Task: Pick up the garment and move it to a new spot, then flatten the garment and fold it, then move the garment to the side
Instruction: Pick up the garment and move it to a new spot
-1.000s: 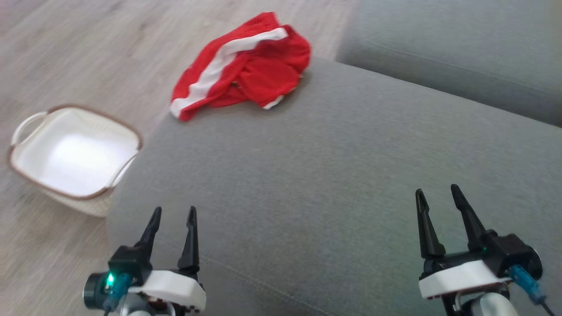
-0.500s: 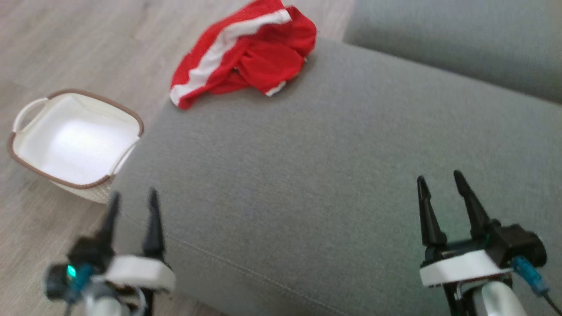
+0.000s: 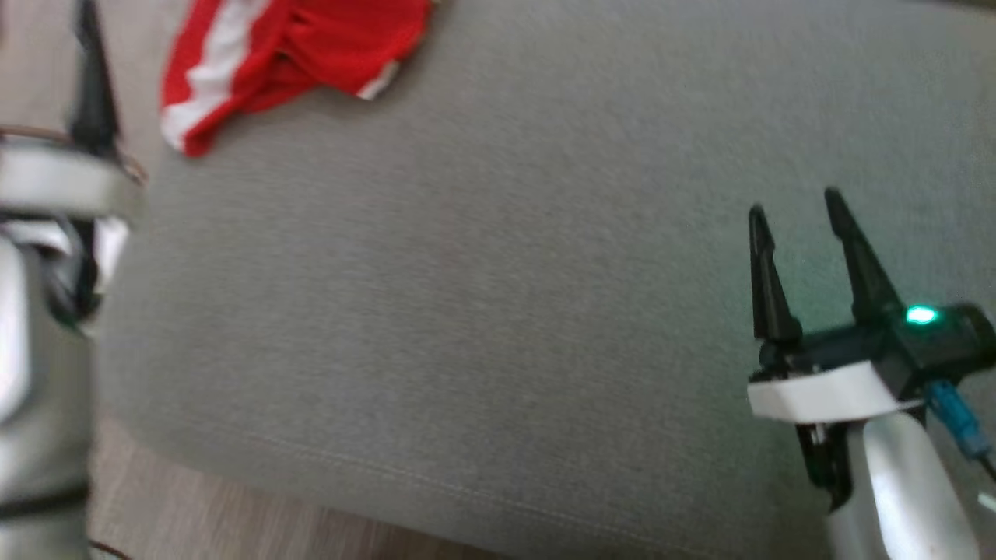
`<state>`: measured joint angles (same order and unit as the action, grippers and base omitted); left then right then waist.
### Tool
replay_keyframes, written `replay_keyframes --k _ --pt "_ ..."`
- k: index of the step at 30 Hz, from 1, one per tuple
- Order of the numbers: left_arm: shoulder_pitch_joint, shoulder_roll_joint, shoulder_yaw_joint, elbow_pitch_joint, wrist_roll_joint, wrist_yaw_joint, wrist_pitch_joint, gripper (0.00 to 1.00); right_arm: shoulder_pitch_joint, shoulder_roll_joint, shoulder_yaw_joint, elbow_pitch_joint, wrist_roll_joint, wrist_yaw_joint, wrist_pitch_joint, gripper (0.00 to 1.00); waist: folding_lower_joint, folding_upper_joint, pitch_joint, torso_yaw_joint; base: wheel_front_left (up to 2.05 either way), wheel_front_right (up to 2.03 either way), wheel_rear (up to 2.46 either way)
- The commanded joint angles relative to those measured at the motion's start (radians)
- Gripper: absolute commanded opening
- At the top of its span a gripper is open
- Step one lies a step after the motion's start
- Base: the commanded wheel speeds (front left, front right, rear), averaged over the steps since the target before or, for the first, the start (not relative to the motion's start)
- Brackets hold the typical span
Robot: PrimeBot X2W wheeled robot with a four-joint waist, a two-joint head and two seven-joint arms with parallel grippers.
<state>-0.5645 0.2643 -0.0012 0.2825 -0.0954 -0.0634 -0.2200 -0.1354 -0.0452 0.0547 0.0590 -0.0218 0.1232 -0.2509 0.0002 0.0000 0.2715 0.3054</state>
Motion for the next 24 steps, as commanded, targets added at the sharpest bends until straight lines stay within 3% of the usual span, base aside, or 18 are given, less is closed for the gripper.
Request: replay_keyframes --k 1,8,18,24 --pt "-0.105 0.079 0.023 0.012 0.014 -0.016 0.025 1.00 -0.046 -0.005 0.029 -0.048 -0.013 0.008 -0.011 1.00 -0.0002 0.0000 0.093 -0.083 0.00 0.00 0.00" --pt "-0.355 0.174 -0.033 0.237 0.007 -0.055 0.144 1.00 -0.088 -0.005 0.042 -0.086 -0.030 0.008 -0.011 1.00 -0.0002 0.0000 0.203 -0.167 0.00 0.00 0.00" --pt "-0.529 0.226 -0.190 0.452 -0.079 -0.067 0.255 1.00 -0.087 -0.005 0.043 -0.125 -0.042 0.008 -0.011 1.00 -0.0002 0.0000 0.298 -0.225 0.00 0.00 0.00" --pt "-0.600 0.257 -0.203 0.532 -0.091 -0.054 0.247 1.00 -0.089 -0.005 0.047 -0.140 -0.043 0.008 -0.011 1.00 -0.0002 0.0000 0.325 -0.241 0.00 0.00 0.00"
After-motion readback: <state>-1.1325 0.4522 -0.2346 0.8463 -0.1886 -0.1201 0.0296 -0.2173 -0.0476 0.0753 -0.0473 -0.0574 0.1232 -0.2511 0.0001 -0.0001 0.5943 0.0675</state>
